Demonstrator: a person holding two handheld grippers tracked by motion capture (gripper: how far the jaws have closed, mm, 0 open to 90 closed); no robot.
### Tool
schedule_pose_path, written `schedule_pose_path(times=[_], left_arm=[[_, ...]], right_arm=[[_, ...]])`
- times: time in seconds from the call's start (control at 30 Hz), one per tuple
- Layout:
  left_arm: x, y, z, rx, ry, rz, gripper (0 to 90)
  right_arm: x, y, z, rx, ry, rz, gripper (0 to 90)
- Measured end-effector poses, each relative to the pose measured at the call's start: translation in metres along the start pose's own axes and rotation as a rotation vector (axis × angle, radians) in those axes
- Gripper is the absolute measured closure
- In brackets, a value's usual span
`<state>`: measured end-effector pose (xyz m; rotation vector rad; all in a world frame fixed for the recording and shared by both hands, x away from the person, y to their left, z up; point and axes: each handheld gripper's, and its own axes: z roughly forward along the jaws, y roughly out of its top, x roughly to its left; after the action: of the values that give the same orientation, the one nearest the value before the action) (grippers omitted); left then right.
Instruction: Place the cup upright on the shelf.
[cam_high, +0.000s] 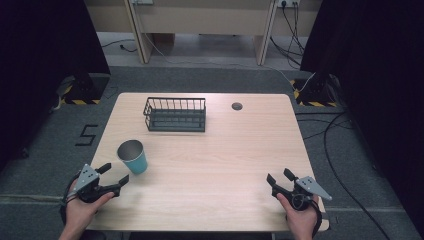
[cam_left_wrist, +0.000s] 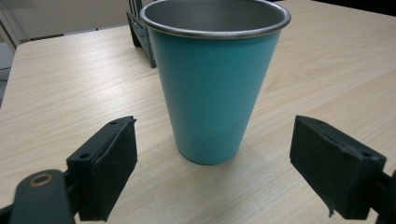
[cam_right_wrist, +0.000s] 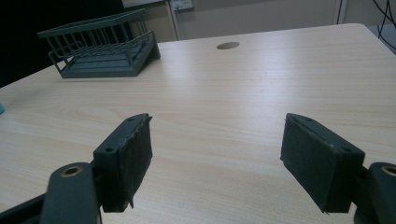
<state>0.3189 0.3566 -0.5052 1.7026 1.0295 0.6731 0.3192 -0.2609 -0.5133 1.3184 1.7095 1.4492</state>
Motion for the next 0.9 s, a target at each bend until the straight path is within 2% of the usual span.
schedule_pose_path(times=[0.1, 0.6, 0.9], left_arm=[[0.001, -0.001, 0.000, 0.001, -0.005, -0.016, 14.3], [0.000, 0.001, 0.007, -0.015, -0.020, -0.035, 14.3], [0.000, 0.006, 0.024, 0.005, -0.035, -0.031, 14.3]], right_arm=[[0.000, 0.000, 0.000, -0.001, -0.001, -0.001, 25.5], [0.000, 0.000, 0.000, -0.001, -0.006, 0.005, 25.5], [0.000, 0.000, 0.000, -0.002, -0.006, 0.008, 25.5]])
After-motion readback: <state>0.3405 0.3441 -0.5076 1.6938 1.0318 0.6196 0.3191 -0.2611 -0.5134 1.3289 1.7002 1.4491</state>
